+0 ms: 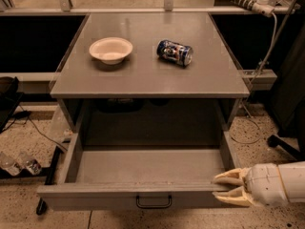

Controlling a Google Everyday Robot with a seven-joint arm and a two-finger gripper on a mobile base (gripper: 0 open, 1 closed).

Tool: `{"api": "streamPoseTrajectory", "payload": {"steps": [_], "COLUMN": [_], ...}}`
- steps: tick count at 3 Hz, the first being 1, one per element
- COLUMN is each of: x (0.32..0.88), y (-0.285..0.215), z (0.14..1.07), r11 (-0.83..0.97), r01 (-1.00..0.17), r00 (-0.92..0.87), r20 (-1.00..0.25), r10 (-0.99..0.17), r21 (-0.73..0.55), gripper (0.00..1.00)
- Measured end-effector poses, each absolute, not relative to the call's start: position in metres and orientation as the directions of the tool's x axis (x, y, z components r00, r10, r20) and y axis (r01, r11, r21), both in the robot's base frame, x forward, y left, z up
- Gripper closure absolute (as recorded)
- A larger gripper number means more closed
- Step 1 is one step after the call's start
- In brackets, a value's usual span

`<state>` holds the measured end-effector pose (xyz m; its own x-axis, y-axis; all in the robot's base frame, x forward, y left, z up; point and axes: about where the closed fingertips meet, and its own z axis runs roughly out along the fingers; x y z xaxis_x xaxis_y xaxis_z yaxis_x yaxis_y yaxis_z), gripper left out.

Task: Open top drawer

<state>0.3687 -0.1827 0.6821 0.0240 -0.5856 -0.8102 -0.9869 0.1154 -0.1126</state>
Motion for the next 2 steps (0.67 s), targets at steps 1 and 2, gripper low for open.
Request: {"api": "streamPoseTrajectory", "payload": {"steps": [1,2], "x": [0.3682,0.3682], "y": [-0.1836,-0.1835], "z": [0.6824,0.6824], "r11": [0.115,0.115], "r01": [-0.987,-0.987], "r00": [0.024,0.024], "r20": [-0.81,-0.81], "r10": [-0.586,-0.585], "r21": [-0.113,-0.113], "gripper": [1.0,0.81]}}
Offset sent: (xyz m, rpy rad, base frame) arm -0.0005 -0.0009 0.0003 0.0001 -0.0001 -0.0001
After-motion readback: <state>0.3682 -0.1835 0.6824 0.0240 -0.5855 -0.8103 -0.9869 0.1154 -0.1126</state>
